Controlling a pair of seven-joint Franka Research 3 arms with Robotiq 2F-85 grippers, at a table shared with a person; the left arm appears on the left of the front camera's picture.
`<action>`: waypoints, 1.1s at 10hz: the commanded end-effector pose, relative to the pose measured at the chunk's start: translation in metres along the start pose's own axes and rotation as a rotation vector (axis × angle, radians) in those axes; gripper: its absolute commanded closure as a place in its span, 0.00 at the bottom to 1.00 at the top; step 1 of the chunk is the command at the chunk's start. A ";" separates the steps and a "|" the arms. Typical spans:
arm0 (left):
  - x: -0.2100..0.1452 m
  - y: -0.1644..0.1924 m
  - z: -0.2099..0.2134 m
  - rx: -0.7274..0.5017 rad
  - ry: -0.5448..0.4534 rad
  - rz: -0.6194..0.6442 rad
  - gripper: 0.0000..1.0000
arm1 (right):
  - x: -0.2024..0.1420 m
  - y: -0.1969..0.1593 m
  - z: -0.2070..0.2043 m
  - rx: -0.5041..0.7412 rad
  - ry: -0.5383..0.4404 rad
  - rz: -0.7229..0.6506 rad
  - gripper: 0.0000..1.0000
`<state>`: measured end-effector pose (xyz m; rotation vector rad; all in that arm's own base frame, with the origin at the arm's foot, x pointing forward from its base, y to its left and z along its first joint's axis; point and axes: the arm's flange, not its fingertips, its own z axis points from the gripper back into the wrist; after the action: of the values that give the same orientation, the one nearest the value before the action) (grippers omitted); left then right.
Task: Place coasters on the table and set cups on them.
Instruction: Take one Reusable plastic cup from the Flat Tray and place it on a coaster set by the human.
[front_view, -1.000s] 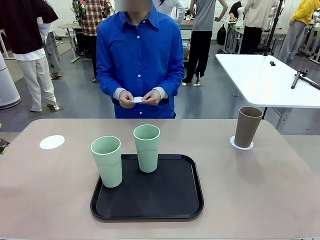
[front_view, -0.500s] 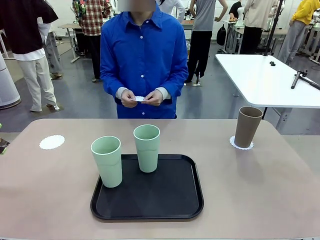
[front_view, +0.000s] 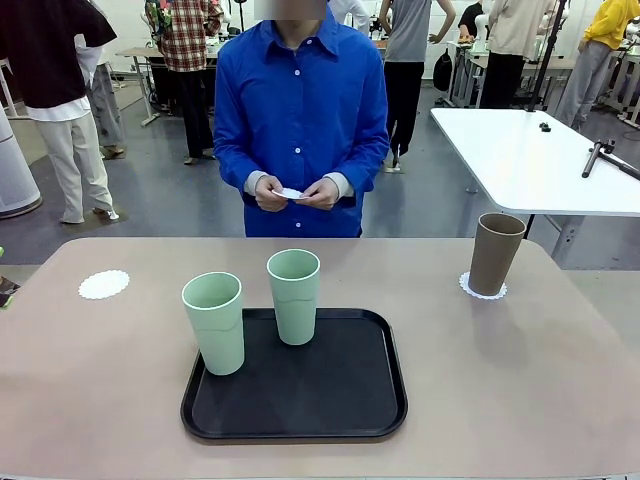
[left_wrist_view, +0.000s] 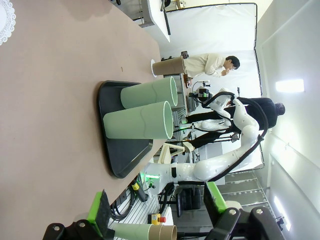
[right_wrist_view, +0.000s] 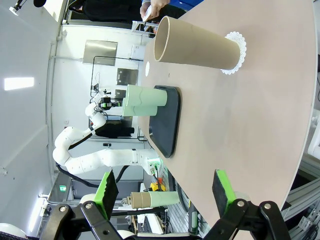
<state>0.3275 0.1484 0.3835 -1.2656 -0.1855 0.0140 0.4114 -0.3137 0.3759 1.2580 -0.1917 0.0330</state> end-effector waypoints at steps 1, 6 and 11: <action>0.000 -0.001 0.001 -0.011 -0.007 -0.008 0.00 | 0.000 0.000 0.002 -0.008 -0.006 -0.003 0.00; 0.040 -0.054 -0.036 0.300 0.062 -0.274 0.00 | 0.000 0.000 0.002 -0.008 -0.006 -0.003 0.00; 0.064 -0.138 -0.131 0.706 0.440 -0.758 0.00 | 0.000 0.000 0.002 -0.008 -0.006 -0.003 0.00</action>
<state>0.3945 -0.0062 0.4938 -0.5043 -0.2634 -0.7068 0.4112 -0.3142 0.3758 1.2569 -0.1919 0.0321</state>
